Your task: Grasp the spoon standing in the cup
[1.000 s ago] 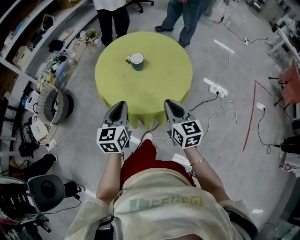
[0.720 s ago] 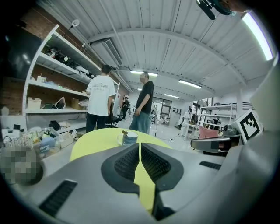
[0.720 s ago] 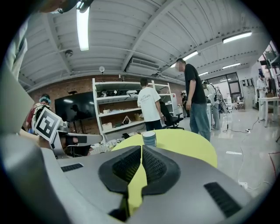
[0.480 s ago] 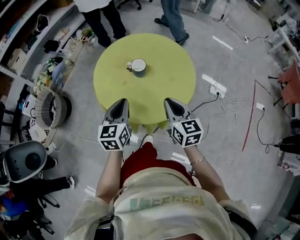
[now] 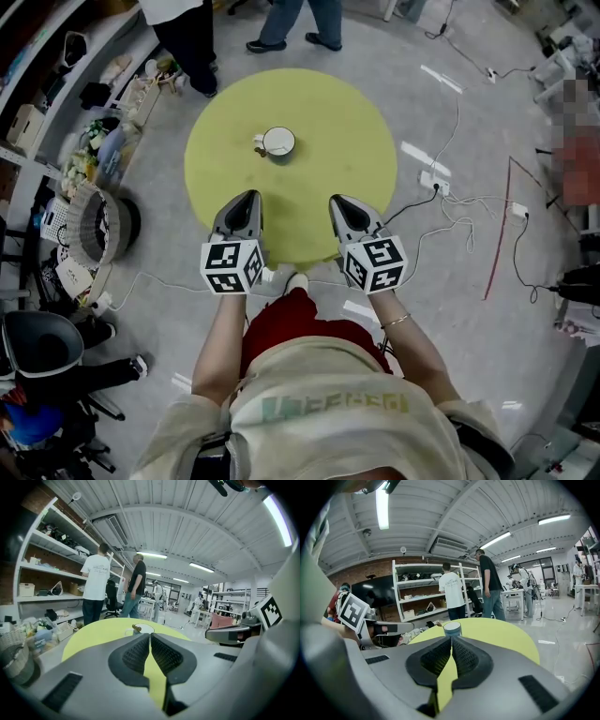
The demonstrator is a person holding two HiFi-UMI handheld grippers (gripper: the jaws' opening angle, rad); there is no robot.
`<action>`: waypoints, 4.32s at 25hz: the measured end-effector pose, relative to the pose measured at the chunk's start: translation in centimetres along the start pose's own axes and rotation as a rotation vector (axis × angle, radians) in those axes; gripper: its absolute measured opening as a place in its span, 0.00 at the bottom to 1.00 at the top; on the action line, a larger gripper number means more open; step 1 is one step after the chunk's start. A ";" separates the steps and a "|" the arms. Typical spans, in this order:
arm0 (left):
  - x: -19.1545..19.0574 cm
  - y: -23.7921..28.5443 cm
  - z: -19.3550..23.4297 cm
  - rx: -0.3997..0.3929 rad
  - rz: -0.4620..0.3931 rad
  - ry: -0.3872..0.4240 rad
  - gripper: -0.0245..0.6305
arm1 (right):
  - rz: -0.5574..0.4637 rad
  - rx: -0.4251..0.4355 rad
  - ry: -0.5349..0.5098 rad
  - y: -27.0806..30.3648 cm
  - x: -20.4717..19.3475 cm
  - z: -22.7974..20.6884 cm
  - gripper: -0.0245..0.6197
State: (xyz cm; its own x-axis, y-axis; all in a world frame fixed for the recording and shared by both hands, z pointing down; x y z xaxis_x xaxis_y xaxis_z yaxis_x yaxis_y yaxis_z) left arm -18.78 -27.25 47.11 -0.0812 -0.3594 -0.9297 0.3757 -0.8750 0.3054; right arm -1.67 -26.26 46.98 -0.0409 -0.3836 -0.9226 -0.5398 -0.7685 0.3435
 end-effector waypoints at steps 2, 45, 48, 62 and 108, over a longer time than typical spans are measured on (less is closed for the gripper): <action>0.3 1.1 0.4 -0.004 0.003 0.009 0.09 | 0.007 -0.002 0.003 0.8 0.0 -0.3 0.10; -1.6 14.3 4.8 -0.021 0.118 -0.129 0.25 | 0.116 0.026 0.052 11.7 -2.4 -3.6 0.10; -1.4 15.1 4.5 -0.021 0.110 -0.139 0.25 | 0.118 0.024 0.058 11.7 -2.6 -4.4 0.10; -0.5 16.4 5.0 0.020 0.108 -0.155 0.17 | 0.125 0.027 0.071 12.3 -2.6 -5.2 0.10; 6.6 6.2 -0.8 0.052 -0.121 -0.040 0.12 | 0.004 0.020 0.006 3.2 1.5 -3.6 0.10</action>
State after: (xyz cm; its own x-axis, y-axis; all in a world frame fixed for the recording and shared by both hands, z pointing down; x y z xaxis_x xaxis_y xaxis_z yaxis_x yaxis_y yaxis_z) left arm -16.27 -34.82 42.74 -0.1602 -0.2618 -0.9517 0.3130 -0.9279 0.2026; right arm -0.37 -31.12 47.37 -0.0383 -0.3896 -0.9202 -0.5560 -0.7568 0.3436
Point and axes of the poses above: the fingertips, and each gripper's own axes: y forward along the fingers, z to its left, x out of its top, the point moved 2 cm from there along -y, backward along the fingers
